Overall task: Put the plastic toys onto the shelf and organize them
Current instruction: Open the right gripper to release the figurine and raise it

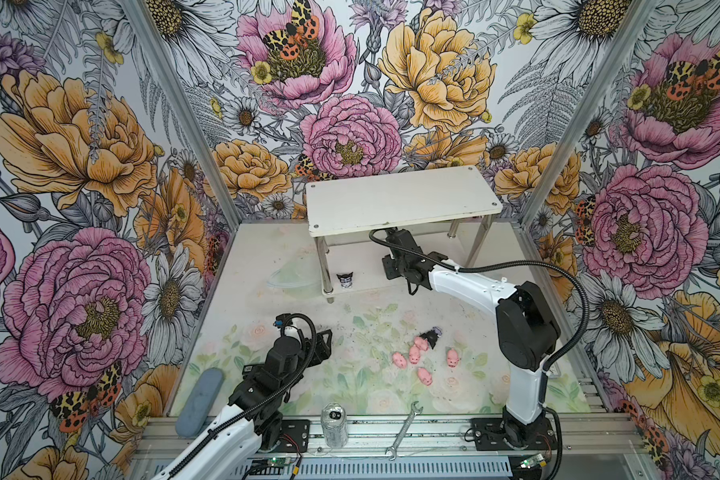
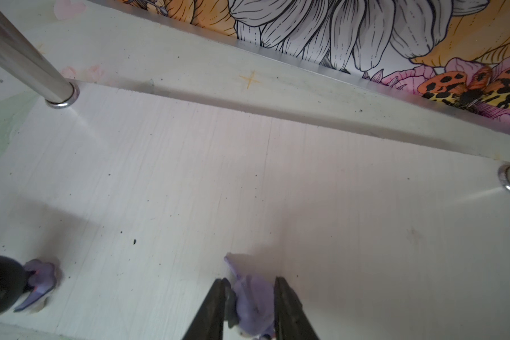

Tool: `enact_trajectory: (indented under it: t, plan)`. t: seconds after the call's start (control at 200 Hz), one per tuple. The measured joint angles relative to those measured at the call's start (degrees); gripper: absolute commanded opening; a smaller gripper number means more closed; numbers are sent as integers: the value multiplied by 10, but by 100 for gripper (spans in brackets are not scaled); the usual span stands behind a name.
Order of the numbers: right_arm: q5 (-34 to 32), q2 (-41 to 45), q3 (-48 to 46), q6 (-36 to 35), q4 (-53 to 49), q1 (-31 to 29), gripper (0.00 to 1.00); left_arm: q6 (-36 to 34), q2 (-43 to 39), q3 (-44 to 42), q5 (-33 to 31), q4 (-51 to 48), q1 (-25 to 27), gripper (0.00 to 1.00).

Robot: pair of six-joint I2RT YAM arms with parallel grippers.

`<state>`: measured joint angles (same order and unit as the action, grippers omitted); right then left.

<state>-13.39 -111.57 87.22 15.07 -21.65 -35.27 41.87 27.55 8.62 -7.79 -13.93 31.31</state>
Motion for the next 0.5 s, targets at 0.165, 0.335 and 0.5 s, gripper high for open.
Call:
enact_trajectory:
  t: [0.165,0.335,0.5]
  plan:
    - [13,-16,11,10,0,7,24,0,1,-6,0,3,0,86]
    - [33,-22,11,19,1,15,19,0,1,-8,0,3,-1,86]
    - [59,-23,8,20,16,22,13,0,1,-8,0,3,-1,86]
